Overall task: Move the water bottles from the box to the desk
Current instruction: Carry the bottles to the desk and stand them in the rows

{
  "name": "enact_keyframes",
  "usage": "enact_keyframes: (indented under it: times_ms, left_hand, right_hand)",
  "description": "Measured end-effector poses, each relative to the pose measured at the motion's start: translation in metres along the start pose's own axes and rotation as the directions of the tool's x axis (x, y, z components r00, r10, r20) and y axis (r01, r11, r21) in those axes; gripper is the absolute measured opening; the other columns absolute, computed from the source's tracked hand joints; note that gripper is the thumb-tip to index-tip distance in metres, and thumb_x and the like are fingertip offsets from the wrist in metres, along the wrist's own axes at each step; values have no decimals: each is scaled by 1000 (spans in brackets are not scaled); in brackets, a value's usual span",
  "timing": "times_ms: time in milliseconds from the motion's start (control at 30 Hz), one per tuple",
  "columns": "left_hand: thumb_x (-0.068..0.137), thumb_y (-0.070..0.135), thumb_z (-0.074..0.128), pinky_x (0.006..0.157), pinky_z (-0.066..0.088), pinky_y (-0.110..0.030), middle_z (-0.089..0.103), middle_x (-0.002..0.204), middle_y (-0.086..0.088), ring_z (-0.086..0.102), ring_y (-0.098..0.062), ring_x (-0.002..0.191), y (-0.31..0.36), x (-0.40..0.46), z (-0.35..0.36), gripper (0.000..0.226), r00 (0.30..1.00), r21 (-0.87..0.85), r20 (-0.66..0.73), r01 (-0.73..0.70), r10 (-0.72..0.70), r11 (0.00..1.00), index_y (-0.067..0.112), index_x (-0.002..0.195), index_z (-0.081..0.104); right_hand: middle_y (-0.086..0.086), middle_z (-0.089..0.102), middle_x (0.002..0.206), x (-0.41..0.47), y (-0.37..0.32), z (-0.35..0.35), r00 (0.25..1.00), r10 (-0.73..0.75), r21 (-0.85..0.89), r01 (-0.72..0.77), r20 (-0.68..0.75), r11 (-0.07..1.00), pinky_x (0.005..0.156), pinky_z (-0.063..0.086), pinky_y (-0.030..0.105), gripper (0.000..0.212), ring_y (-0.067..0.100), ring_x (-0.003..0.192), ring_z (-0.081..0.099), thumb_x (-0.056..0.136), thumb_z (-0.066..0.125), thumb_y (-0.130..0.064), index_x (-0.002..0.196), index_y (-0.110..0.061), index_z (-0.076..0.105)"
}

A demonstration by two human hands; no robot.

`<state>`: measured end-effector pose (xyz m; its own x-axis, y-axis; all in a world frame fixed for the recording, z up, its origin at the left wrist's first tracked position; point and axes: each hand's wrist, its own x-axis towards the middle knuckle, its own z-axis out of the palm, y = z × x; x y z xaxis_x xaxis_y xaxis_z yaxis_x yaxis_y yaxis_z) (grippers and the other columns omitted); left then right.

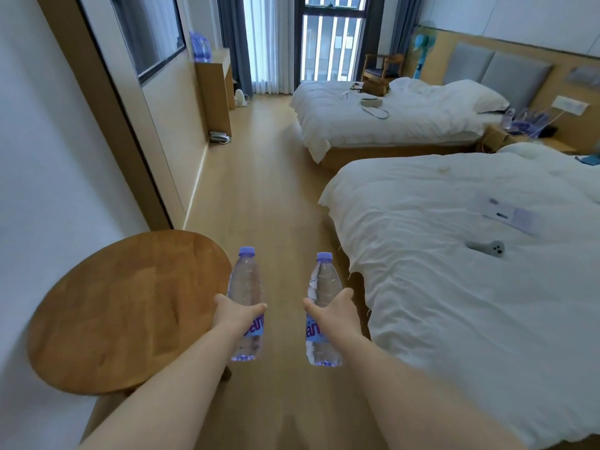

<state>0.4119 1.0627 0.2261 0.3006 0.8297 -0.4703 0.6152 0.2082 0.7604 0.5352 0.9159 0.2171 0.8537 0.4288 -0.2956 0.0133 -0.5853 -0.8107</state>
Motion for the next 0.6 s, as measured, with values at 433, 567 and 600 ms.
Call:
enact_keyframes:
  times_ms: [433,567,600]
  left_hand:
    - [66,27,85,75,52,-39,57,97,-10,62,-28,86,129,151,47,69,999,37,42,7,-9,999,13,106,30]
    - [67,23,84,73,50,-37,56,101,-12,59,-26,84,177,212,74,67,1000,0,25,8,-8,1000,12,107,31]
    - [68,22,84,72,48,-36,55,101,-12,58,-26,83,192,228,80,67,1000,-19,15,6,-6,1000,12,107,31]
  right_hand:
    - [-1,53,95,199,-83,14,1000,13,-3,-13,15,1000,52,47,20,58,10,77,63,77,75,-48,104,-20,31]
    - [2,55,97,287,-109,12,999,-18,-12,19,41,1000,60,52,26,57,13,79,63,76,74,-47,104,-18,34]
    - [2,55,97,310,-119,10,999,-31,-9,32,42,999,59,51,26,57,13,79,63,76,74,-47,104,-17,34]
